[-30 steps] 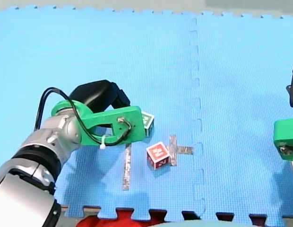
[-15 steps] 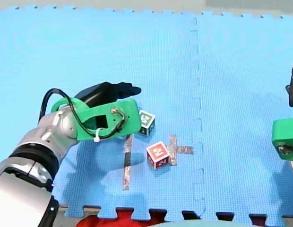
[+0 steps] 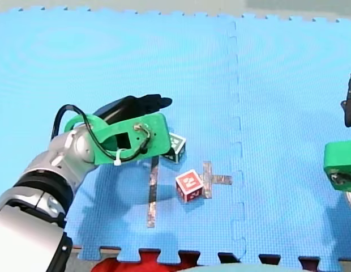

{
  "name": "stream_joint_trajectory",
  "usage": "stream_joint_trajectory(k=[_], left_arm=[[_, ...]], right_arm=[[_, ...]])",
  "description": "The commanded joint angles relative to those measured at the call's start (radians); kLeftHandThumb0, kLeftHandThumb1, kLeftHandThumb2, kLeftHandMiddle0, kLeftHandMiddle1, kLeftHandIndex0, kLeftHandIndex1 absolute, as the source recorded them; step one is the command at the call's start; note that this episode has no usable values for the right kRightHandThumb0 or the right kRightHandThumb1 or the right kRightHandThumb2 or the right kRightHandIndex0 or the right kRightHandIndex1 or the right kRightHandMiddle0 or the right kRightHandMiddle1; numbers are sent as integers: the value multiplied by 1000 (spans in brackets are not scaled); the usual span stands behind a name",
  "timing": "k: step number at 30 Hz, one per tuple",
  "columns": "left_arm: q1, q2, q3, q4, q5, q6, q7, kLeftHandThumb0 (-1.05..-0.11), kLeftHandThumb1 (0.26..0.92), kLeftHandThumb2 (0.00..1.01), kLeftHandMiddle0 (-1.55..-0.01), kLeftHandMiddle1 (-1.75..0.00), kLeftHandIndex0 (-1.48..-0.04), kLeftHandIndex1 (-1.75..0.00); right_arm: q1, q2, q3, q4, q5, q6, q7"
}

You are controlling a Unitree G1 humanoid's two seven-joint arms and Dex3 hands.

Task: Stack cube left

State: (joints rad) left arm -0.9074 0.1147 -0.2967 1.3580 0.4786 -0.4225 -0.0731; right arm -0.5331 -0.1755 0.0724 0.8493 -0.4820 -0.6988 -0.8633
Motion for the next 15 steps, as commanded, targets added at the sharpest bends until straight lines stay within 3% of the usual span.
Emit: stream_joint_trajectory(k=[1,6,15], left_arm=[[-2,-12,23,-1,-25,-1,-23,-974,771,0,-874,-1746,-387,-40],[-2,-28,10,0,-12,-5,-17,-967,772,3,-924,-1746,-595,-106],[-11,-40,-51,10,68,18,61,-968,783,5,-952,-1746,-581,-47]], right_arm=[[6,-3,-3,-11,1,2,-3],[18,4,-9,-34,13,13,8],[43,10,-21,-89,25,35,34]])
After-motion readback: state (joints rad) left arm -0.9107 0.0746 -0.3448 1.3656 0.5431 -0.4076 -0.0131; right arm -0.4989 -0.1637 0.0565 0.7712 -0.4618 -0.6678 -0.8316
